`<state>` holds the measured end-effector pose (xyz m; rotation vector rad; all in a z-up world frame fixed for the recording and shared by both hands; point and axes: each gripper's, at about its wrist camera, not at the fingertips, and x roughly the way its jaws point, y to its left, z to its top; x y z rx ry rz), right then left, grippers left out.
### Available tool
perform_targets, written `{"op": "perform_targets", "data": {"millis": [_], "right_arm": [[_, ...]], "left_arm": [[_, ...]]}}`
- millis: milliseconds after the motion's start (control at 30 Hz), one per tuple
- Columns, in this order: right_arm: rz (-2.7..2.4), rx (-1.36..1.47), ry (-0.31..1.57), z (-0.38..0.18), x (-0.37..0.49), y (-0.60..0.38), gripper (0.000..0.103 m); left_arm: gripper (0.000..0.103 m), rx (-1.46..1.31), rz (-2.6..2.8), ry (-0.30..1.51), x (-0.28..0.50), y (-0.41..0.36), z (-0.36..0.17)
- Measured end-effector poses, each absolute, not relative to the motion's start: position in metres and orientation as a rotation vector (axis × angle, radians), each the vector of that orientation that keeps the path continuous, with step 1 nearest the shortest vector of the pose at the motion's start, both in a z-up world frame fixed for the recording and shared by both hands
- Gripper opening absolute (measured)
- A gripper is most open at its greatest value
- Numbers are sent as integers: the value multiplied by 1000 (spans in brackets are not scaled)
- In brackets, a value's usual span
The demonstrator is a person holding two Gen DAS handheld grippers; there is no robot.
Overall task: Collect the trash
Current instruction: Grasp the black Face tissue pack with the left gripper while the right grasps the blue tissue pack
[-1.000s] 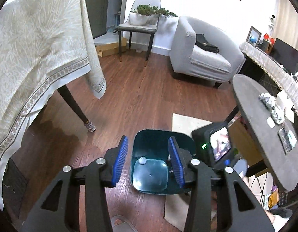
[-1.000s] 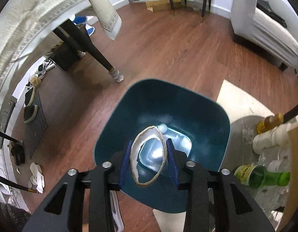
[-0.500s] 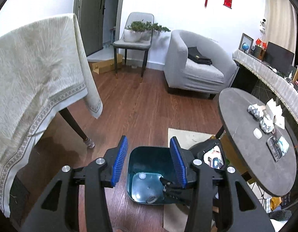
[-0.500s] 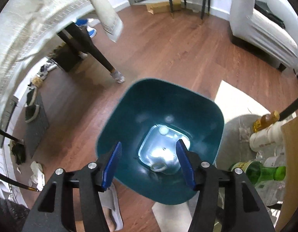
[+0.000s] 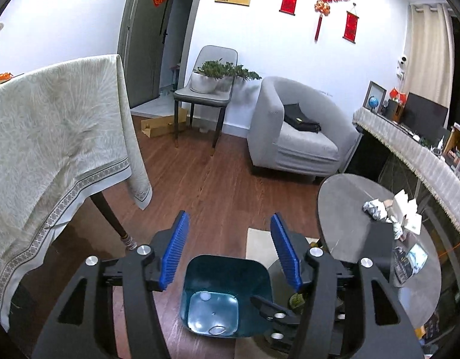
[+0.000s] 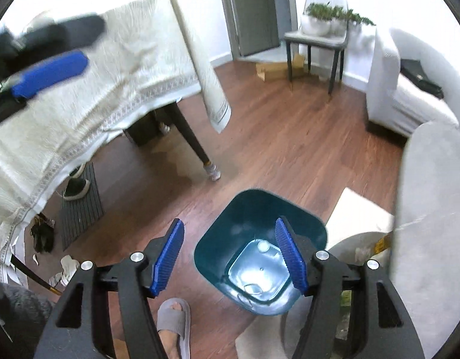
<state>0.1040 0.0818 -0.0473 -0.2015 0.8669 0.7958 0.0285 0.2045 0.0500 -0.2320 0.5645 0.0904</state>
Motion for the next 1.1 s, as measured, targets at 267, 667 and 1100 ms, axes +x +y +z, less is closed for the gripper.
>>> {"op": "perform_targets", "data": {"millis": [267,667,1100], "right_arm": [[715,-177,766,-6,104,25,75],[545,-113,715,9,113,-84,85],[368,-37,717,1,118,-202,86]], "left_arm": [[76,-218,54,566,37,173,46],[90,-194,-66,612,64,92,32],[93,-70,-200,676,80,-20,7]]}}
